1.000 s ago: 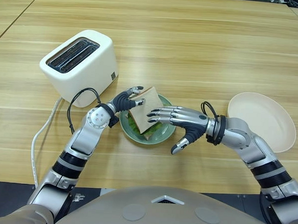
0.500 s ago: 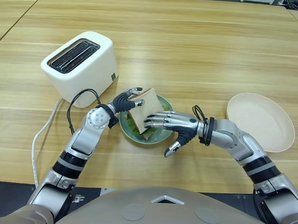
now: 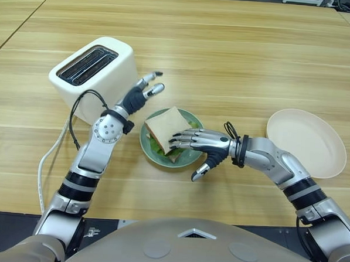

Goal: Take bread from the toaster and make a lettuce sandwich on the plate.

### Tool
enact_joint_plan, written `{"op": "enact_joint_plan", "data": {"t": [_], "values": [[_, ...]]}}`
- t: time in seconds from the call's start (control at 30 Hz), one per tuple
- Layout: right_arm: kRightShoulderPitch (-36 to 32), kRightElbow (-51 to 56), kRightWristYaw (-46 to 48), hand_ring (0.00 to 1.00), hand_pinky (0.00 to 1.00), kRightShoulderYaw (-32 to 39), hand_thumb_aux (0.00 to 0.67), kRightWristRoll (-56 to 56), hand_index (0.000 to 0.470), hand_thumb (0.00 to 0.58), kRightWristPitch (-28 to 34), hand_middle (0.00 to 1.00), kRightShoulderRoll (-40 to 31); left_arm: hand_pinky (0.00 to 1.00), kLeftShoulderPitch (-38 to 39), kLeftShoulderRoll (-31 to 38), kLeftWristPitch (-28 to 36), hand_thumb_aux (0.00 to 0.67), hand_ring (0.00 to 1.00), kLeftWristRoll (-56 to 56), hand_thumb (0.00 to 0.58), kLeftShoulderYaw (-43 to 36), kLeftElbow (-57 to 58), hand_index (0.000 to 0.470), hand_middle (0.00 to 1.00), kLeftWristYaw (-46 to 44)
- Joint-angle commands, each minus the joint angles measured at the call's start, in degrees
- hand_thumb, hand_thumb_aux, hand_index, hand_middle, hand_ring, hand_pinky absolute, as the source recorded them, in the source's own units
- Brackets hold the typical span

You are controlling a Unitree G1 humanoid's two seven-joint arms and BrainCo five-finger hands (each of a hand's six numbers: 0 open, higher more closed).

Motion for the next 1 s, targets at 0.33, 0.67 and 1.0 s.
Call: {"op": "enact_joint_plan", "data": {"t": [0.33,0.67,1.0], "values": [[-1.99,-3.65,-8.87,1.0,1.0,-9.26,0.599,12.14,0.42,0.573,0.3,1.0,7.48,1.0,5.42,5.58,-2.35,0.67,1.0,-6.97,0.58,6.41,0.05,0.47,1.0,-9.87],[1.78,-7.38,6.41,1.0,1.0,-7.01,0.67,23.92,0.47,0.58,2.99,1.0,1.68,1.0,15.43,21.27,-9.34,0.67,1.0,-24.14,0.58,10.43,-4.84,0.47,1.0,-38.6],[7.98,-6.94,18.18,1.0,1.0,-1.35,0.67,17.23,0.47,0.58,6.53,1.0,-4.45,1.0,14.17,23.71,-5.26,0.67,1.0,-17.36,0.58,-2.42,0.13,0.47,1.0,-47.11]]}}
